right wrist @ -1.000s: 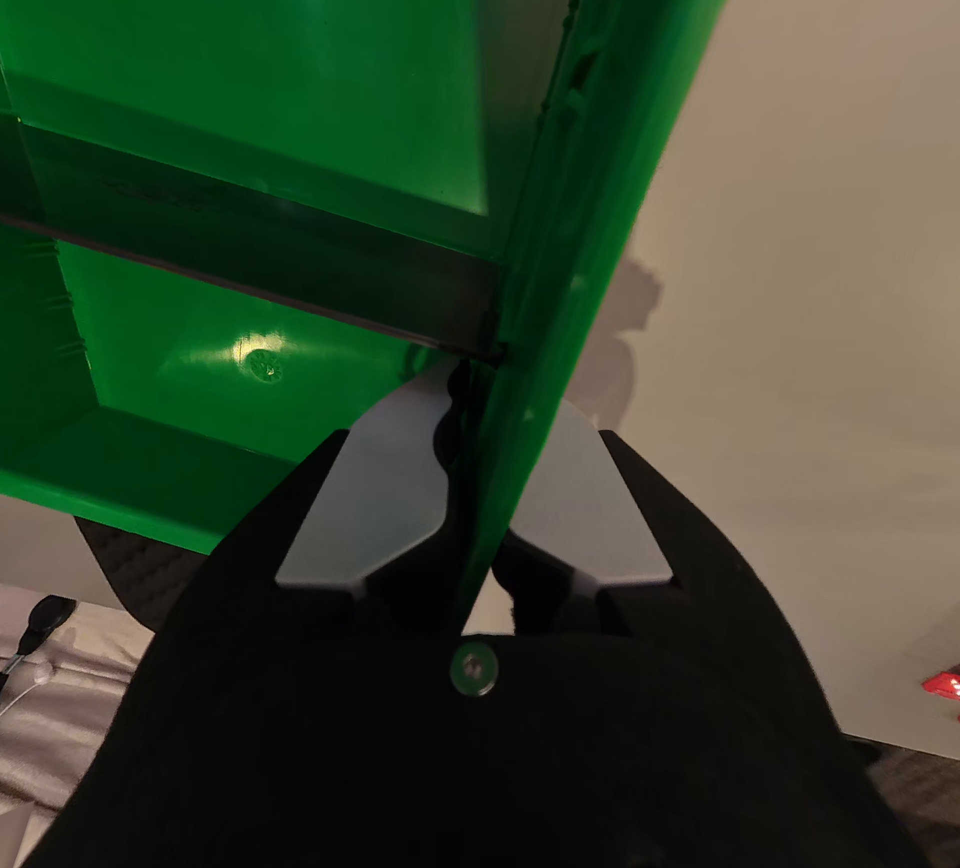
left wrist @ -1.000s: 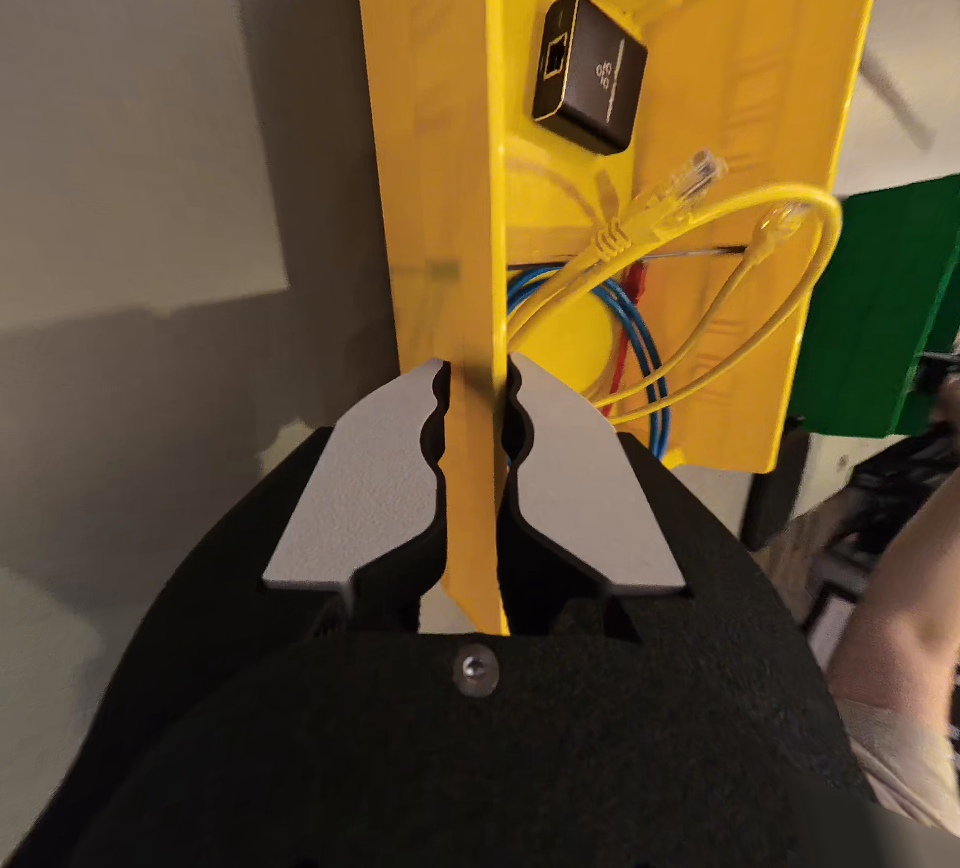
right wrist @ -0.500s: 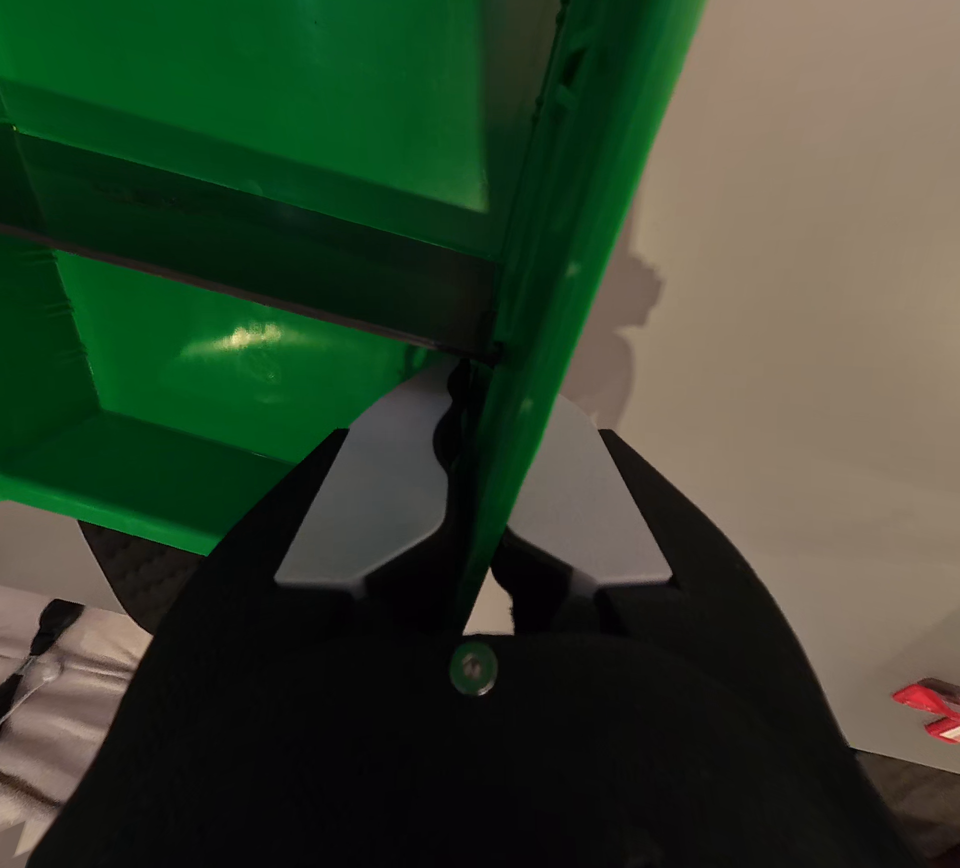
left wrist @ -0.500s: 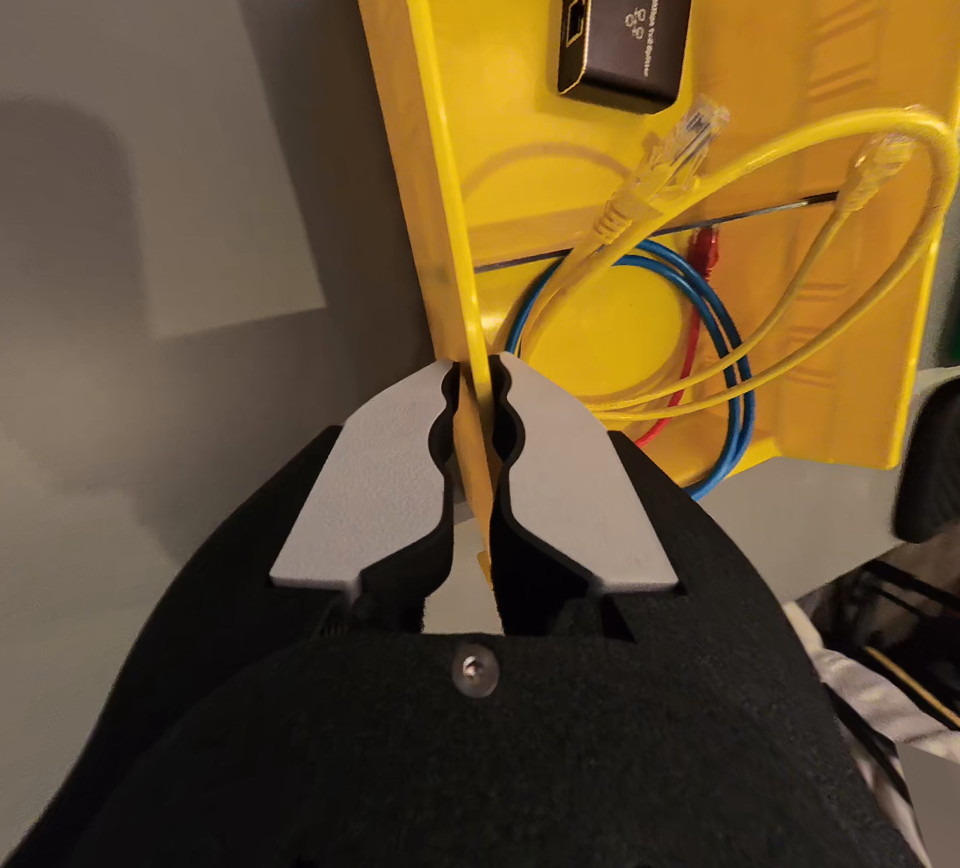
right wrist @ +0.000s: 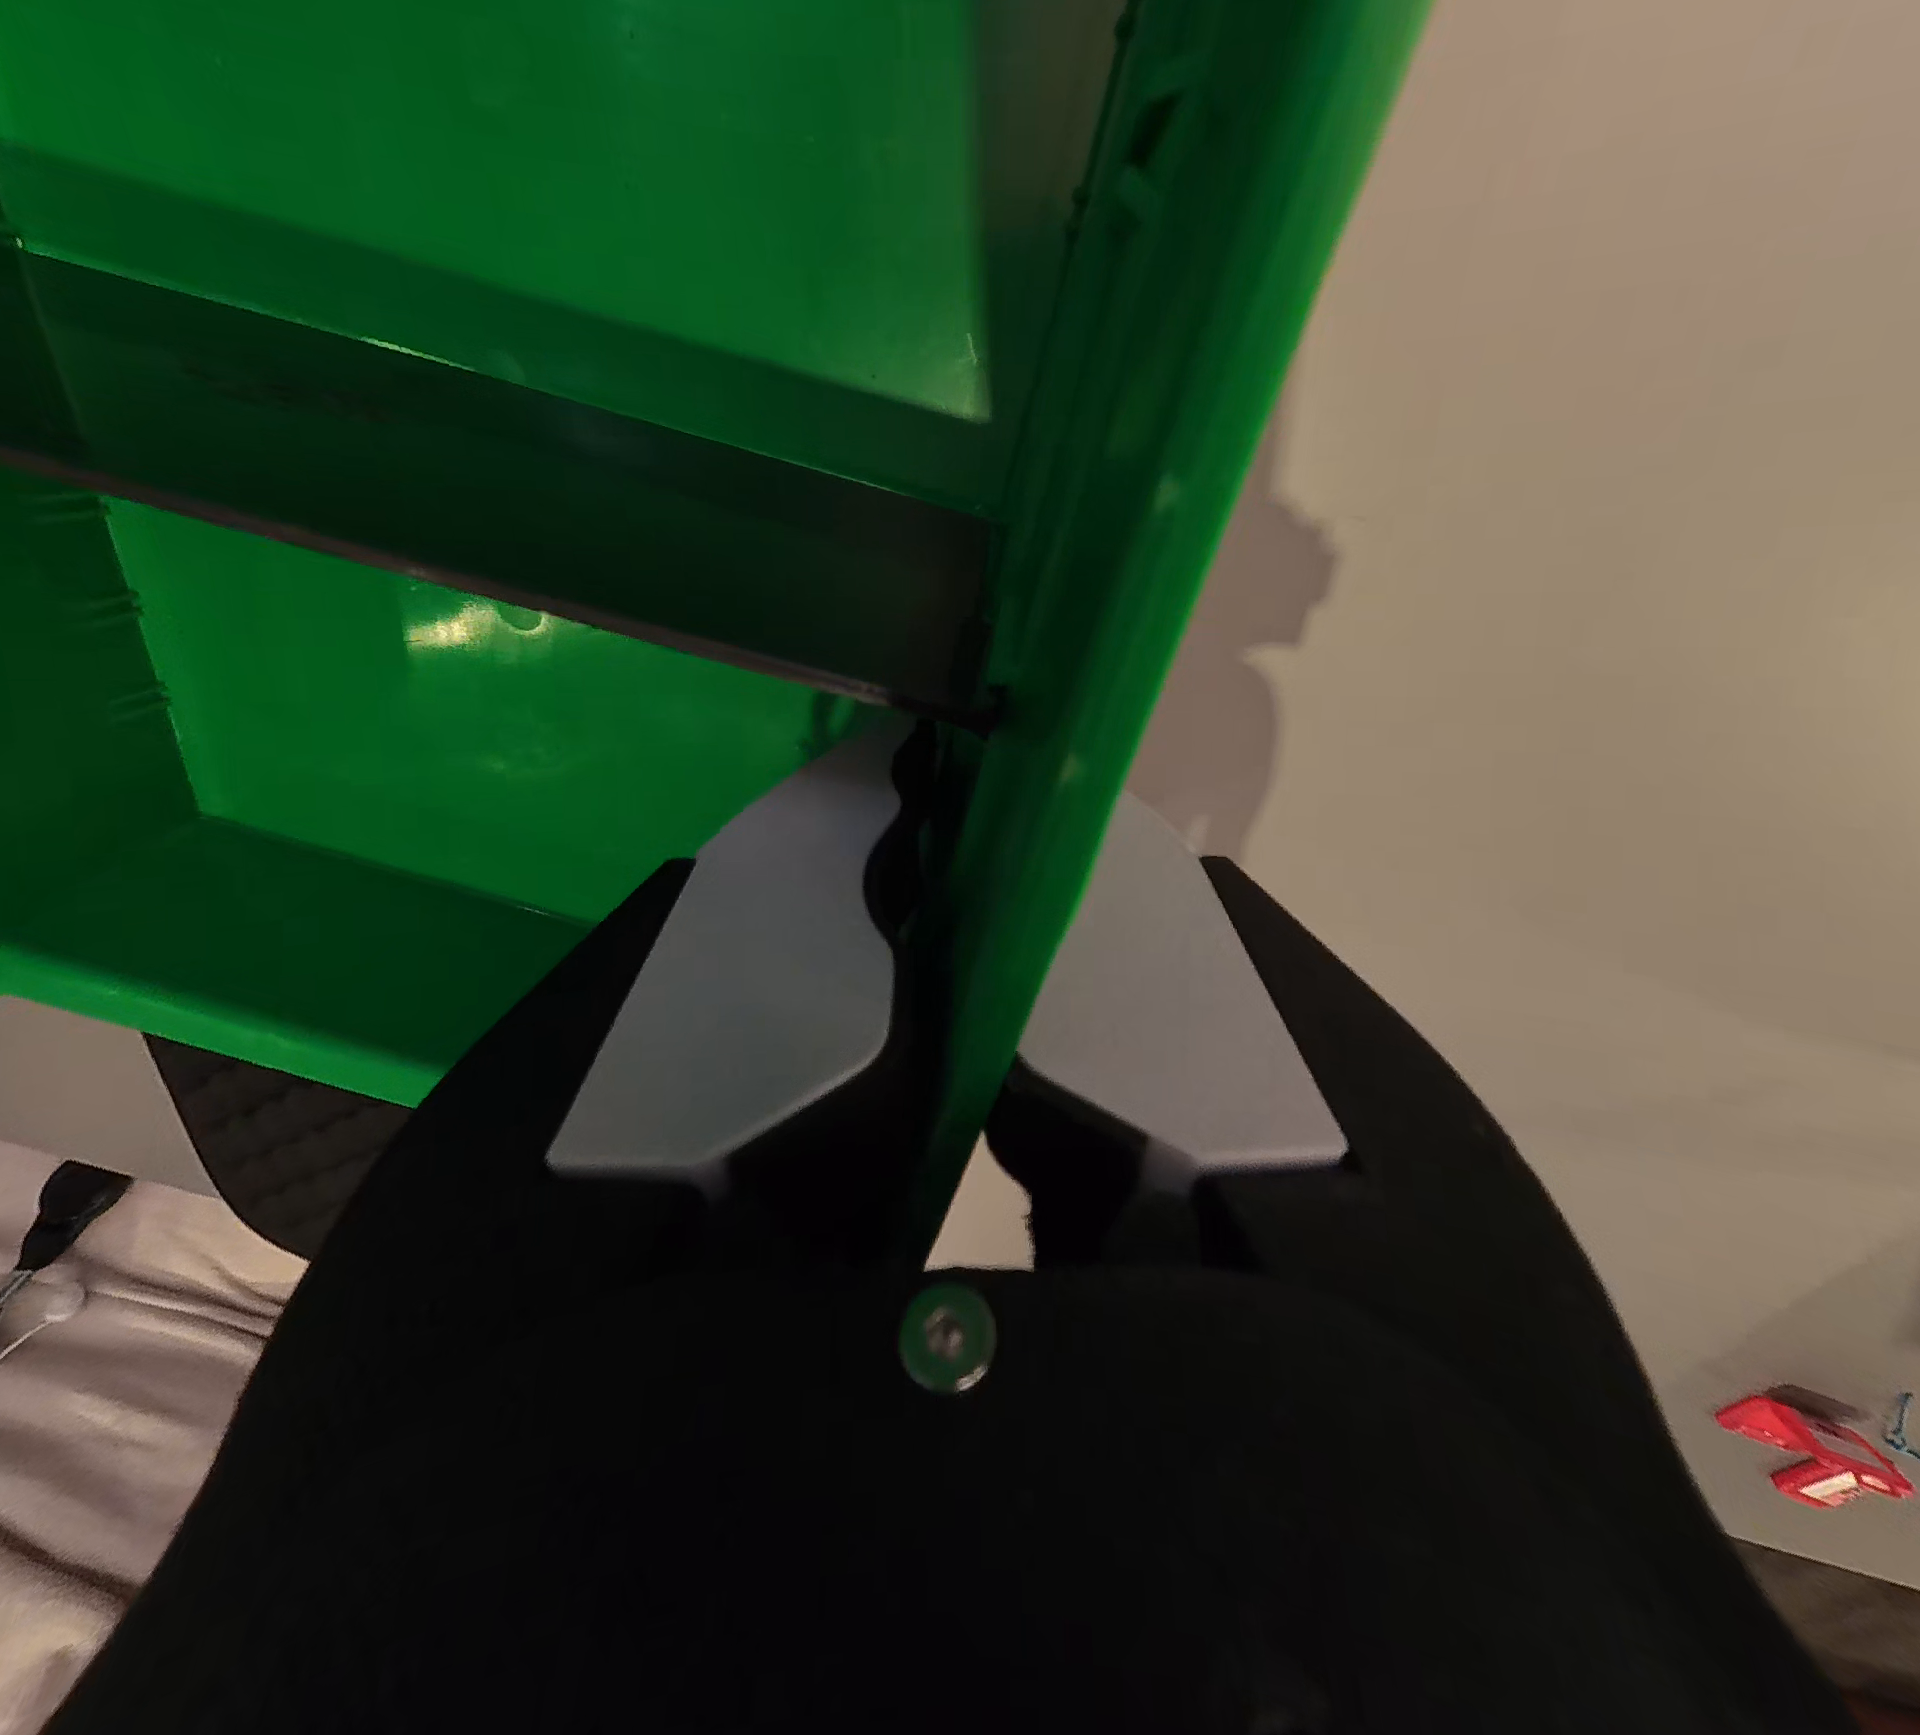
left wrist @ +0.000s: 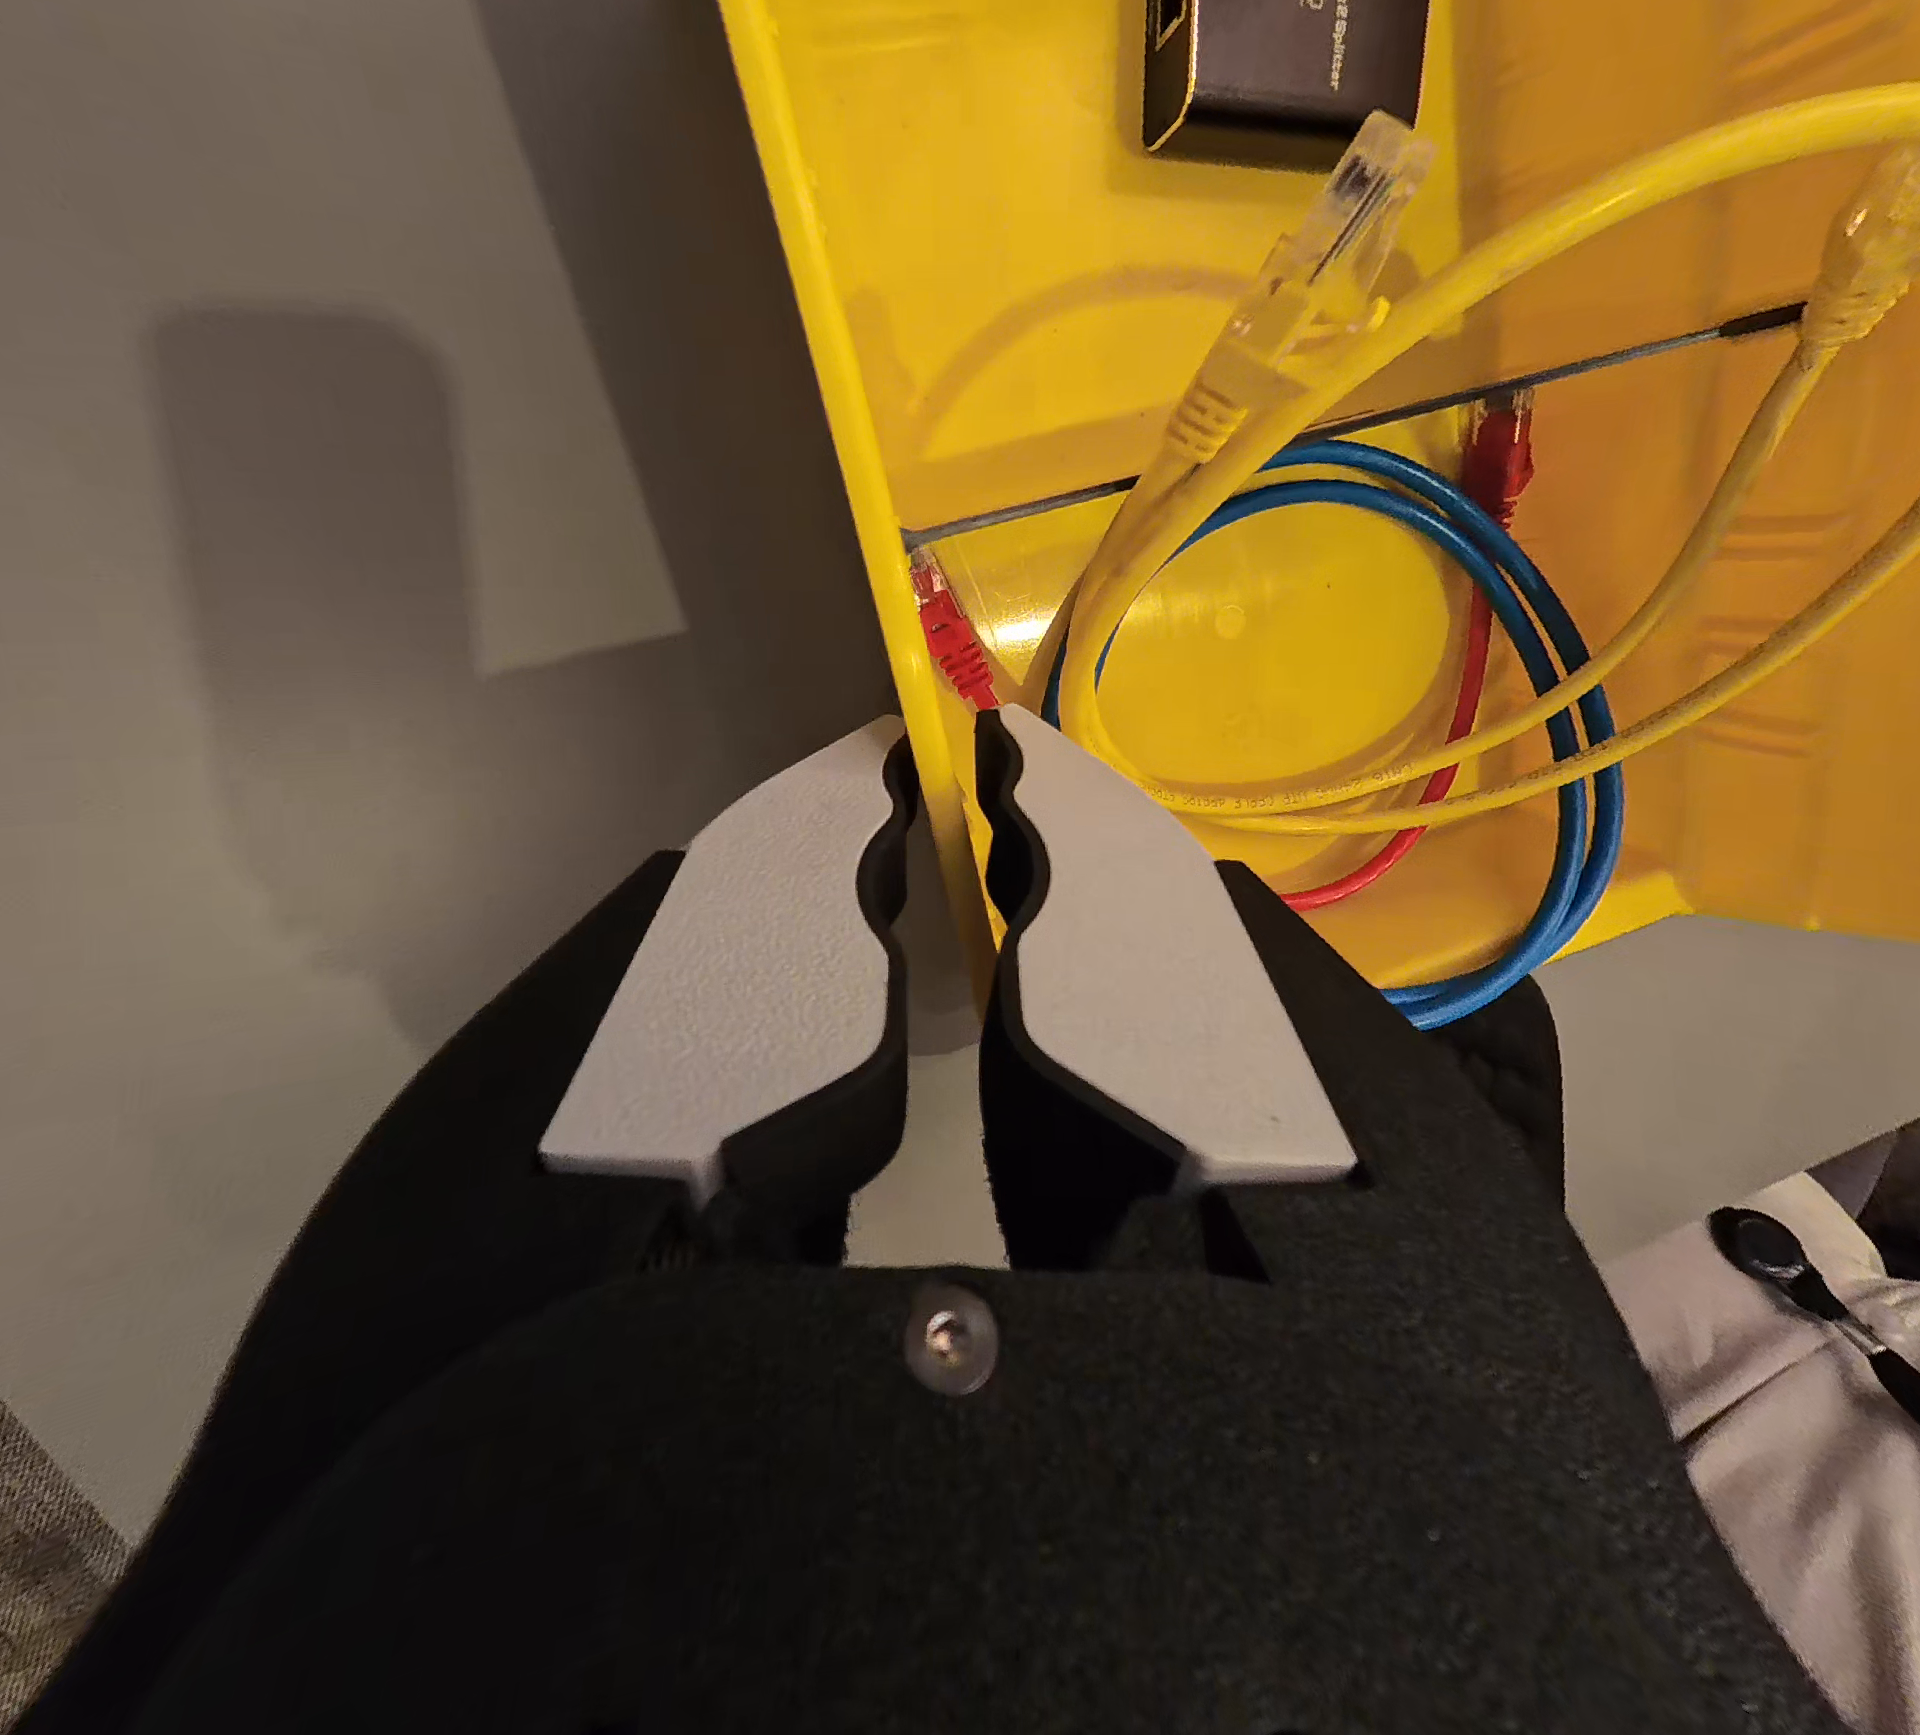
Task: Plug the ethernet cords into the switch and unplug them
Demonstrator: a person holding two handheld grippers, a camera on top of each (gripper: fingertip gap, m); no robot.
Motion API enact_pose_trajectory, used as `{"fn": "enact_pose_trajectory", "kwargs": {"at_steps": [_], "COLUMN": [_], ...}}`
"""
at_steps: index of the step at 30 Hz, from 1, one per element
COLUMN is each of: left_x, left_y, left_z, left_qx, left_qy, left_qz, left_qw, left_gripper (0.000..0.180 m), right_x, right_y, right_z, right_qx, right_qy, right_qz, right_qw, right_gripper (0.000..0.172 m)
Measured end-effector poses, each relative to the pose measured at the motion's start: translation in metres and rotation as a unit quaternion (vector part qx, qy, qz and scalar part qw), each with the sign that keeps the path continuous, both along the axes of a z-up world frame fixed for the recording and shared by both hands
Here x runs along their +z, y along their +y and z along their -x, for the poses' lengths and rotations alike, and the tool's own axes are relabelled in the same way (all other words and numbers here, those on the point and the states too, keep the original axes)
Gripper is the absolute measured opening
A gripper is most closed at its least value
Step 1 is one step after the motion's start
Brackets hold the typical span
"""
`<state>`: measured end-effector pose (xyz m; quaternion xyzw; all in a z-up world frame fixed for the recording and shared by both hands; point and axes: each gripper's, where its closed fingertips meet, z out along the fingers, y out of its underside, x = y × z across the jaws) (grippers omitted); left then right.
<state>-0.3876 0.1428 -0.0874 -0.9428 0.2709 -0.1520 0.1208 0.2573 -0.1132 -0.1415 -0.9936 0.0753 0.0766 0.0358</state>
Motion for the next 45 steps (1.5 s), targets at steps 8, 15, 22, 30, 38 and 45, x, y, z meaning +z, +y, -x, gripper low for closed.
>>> {"fn": "enact_pose_trajectory", "kwargs": {"at_steps": [8, 15, 22, 30, 38, 45], "left_x": [0.0, 0.032, 0.12, 0.238, 0.291, 0.299], "left_y": [0.004, 0.012, 0.013, -0.017, -0.044, -0.044], "left_z": [-0.001, -0.009, -0.028, -0.072, -0.133, -0.175], "left_qx": [-0.002, -0.013, -0.035, -0.069, -0.102, -0.078], "left_qy": [-0.025, -0.098, -0.168, -0.231, -0.329, -0.31], "left_qz": [-0.005, -0.077, -0.239, -0.451, -0.52, -0.594], "left_qw": [1.0, 0.992, 0.956, 0.859, 0.782, 0.738], "left_gripper": [0.038, 0.063, 0.063, 0.069, 0.077, 0.079], "right_x": [0.018, 0.119, 0.277, 0.318, 0.298, 0.297], "right_y": [0.003, 0.035, 0.056, 0.045, 0.055, 0.062], "right_z": [-0.018, -0.029, -0.007, 0.016, 0.013, 0.019], "right_qx": [0.009, -0.013, -0.122, -0.229, -0.231, -0.219], "right_qy": [-0.108, -0.269, -0.416, -0.45, -0.448, -0.447], "right_qz": [-0.044, -0.209, -0.486, -0.576, -0.58, -0.584], "right_qw": [0.993, 0.94, 0.759, 0.643, 0.64, 0.641], "right_gripper": [0.038, 0.05, 0.068, 0.082, 0.084, 0.085]}}
